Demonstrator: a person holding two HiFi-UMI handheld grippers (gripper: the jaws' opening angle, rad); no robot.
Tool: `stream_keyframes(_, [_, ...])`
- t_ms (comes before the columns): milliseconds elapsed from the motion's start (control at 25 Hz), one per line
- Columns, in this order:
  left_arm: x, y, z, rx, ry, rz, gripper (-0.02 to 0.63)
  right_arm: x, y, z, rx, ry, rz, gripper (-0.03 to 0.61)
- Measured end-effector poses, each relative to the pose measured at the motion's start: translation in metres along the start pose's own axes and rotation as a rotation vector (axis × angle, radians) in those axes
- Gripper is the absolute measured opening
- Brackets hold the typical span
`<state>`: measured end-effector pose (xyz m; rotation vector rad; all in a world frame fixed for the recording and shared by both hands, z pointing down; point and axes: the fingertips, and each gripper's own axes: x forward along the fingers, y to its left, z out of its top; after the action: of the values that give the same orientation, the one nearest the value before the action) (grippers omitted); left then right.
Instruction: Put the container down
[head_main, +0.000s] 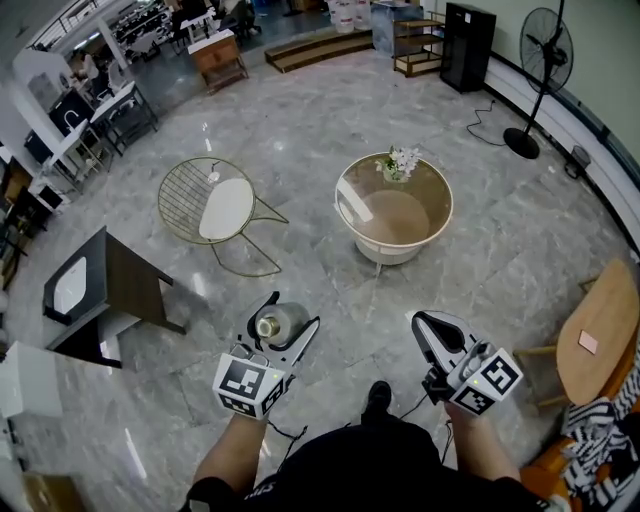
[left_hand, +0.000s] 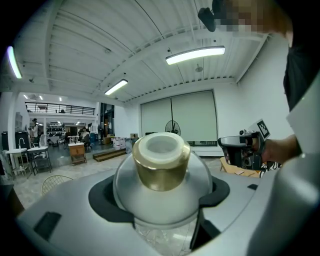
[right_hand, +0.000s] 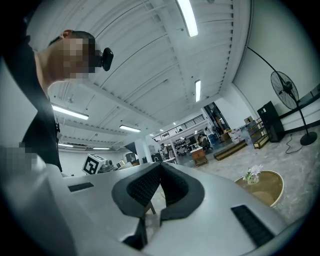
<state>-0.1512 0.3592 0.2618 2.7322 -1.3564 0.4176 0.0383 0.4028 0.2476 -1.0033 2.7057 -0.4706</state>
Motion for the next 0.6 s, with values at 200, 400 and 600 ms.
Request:
stream_keyframes(200, [0.049,0.003,0.012,0.002,0.017,0.004,0.344,0.007,-0.047,0.014,0.007,-0.001,0.007,0.015])
stream_keyframes(400, [0.095,-0.003,0.025,-0.023,0.013,0.000,0.344,0.003,-0.089,0.022,0.033,-0.006,0.012,0.015])
stream_keyframes(600, [0.125,-0.007,0.031,-0.010,0.018,0.000,0.344,0.000,-0.118,0.027,0.046,-0.006,0.007,0.015])
